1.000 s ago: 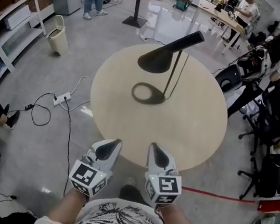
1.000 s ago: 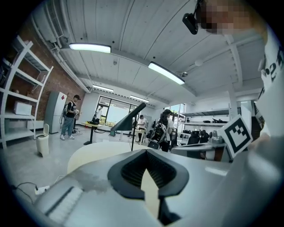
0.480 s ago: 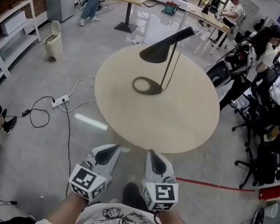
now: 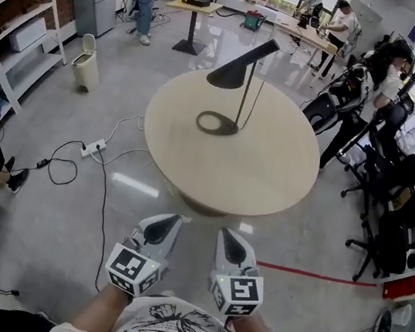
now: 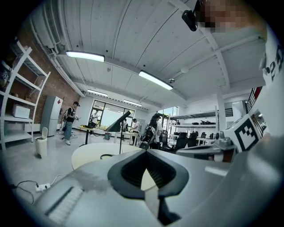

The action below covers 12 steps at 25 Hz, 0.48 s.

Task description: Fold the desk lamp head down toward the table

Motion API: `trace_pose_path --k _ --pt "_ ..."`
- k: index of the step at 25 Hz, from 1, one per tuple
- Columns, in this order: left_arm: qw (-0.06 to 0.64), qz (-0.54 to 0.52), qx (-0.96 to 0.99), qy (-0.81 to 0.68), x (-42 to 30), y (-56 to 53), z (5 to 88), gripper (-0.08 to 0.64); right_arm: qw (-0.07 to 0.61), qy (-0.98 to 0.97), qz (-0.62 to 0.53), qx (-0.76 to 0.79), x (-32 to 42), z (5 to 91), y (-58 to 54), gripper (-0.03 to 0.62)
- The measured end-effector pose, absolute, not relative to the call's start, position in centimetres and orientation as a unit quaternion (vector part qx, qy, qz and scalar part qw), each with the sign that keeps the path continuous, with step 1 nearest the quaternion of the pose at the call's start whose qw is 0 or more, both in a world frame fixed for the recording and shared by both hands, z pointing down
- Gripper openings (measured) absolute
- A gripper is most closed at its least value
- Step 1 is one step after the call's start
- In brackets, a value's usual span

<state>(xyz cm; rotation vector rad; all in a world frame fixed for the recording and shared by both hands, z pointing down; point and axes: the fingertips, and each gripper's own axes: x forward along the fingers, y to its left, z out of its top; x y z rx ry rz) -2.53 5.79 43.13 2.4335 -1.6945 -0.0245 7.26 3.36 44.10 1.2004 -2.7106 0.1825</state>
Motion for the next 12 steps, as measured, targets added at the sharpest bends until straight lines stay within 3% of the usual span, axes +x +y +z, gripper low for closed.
trace_pose_path --k 12 --pt "0.092 -0.005 0.812 -0.577 2.8 11.7 43.2 0.003 0.089 -0.912 0.061 0.396 11.9 45.2 9.3 0.009"
